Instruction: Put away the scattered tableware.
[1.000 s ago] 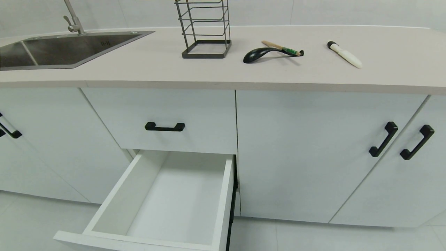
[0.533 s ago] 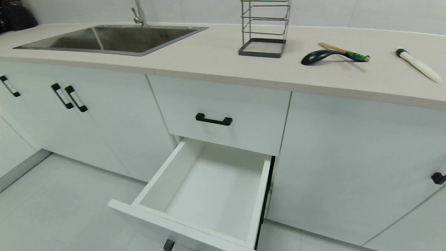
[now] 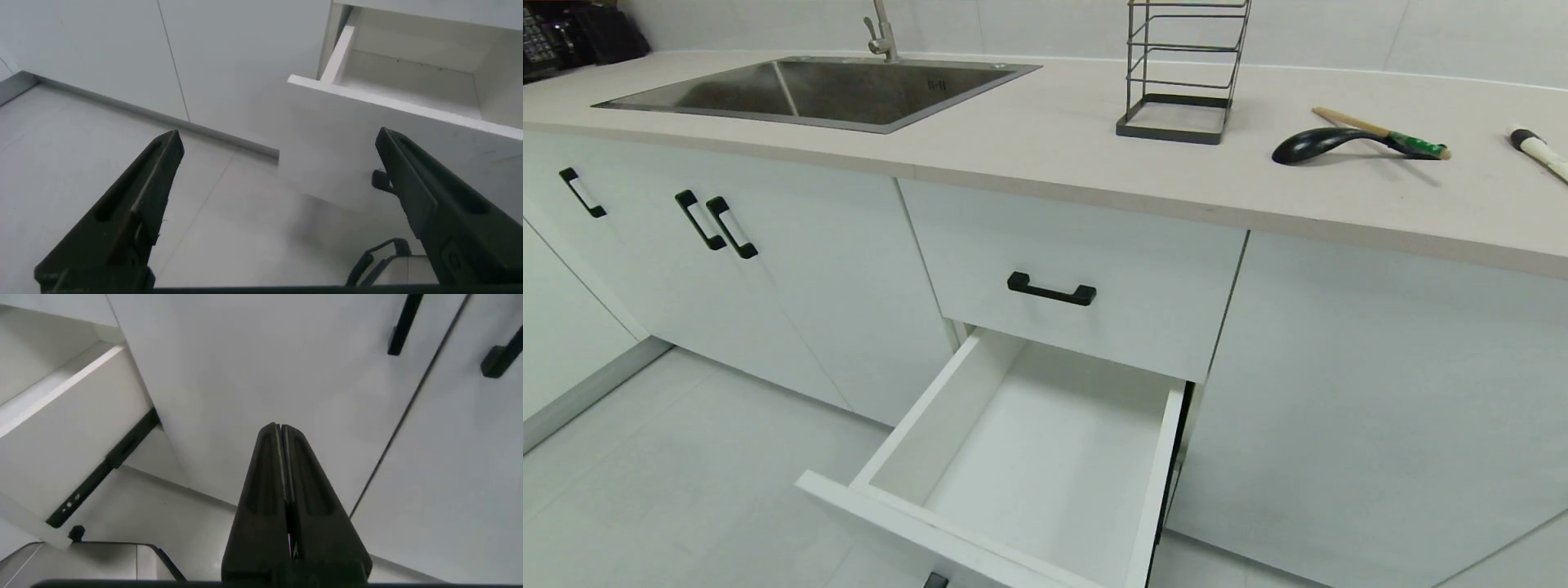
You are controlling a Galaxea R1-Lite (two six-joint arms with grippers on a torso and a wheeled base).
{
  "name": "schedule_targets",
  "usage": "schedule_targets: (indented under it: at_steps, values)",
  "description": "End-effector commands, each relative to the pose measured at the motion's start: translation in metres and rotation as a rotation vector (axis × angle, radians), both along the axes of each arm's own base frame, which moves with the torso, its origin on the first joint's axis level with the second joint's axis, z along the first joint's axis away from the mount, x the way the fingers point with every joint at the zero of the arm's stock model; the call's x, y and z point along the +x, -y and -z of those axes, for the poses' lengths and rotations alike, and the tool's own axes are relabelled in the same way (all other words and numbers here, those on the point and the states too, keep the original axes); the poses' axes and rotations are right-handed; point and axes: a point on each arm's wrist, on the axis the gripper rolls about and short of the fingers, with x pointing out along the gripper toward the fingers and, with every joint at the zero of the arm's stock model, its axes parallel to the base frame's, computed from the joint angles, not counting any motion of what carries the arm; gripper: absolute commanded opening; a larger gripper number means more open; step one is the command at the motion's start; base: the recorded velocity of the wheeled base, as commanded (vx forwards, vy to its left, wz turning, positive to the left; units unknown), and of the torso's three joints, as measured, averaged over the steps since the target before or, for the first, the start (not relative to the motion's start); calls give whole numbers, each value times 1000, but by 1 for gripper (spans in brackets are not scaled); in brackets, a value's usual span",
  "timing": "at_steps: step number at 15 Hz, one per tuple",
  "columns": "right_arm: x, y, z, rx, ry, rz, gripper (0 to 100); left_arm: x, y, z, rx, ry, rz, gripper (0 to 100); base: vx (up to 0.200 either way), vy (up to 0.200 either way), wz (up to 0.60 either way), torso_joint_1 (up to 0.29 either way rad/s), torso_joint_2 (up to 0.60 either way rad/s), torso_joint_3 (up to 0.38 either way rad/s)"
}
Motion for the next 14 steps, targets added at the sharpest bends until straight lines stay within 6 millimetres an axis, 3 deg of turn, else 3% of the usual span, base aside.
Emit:
schedule_targets:
  at_steps: [1,14]
  values:
    - [0,0,0,-1,0,0,0,0,0,0,0,1,-1,100,200,0,0,7,-2,7]
    - [0,0,0,-7,0,-6,0,0,0,0,-2,1,-1,100,0,0,0,17,-24,-3]
